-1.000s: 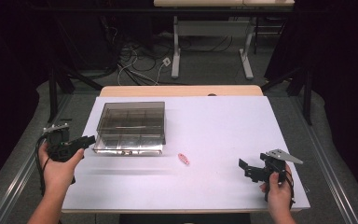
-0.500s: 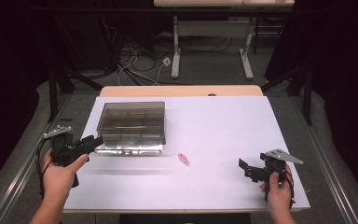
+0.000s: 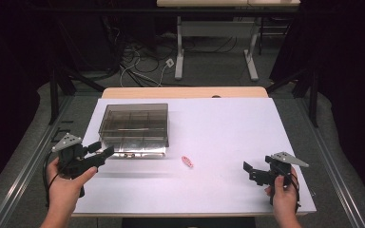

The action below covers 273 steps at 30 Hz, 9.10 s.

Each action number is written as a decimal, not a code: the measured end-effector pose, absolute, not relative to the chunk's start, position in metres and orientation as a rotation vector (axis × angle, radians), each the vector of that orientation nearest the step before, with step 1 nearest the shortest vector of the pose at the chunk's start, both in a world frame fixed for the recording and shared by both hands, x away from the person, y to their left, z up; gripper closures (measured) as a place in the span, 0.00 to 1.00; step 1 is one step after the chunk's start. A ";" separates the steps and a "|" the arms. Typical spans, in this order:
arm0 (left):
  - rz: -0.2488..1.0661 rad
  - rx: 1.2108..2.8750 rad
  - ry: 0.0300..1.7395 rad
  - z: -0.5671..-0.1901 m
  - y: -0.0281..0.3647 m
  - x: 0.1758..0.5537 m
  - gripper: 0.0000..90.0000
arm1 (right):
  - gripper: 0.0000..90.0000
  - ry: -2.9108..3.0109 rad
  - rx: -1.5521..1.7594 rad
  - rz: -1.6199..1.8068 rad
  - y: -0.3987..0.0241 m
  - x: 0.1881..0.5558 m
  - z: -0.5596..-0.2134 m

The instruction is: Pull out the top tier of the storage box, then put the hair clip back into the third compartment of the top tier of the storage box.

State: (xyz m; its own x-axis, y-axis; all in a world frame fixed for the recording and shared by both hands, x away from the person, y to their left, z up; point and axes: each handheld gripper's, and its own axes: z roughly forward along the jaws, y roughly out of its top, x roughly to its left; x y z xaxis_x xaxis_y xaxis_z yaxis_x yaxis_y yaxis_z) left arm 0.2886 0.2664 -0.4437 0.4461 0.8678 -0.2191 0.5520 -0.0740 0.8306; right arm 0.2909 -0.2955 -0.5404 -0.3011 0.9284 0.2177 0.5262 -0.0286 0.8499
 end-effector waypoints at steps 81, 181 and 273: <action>0.325 1.916 0.871 -0.540 0.168 0.278 0.01 | 0.01 1.990 1.317 1.269 -0.261 0.289 -0.536; 0.283 1.866 0.947 -0.541 0.179 0.277 0.03 | 0.60 2.393 1.430 1.005 -0.090 0.371 -0.533; 0.274 1.875 0.952 -0.543 0.180 0.278 0.04 | 0.75 2.410 1.437 0.969 -0.089 0.369 -0.533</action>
State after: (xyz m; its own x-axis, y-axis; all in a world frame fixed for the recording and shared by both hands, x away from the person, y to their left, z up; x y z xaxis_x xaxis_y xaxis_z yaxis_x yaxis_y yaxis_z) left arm 0.2781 0.1803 -0.5427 0.6678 0.7145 -0.2086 0.4942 -0.2161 0.8421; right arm 0.3693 -0.0888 -0.5326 -0.5201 0.8363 0.1736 0.7238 0.3237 0.6094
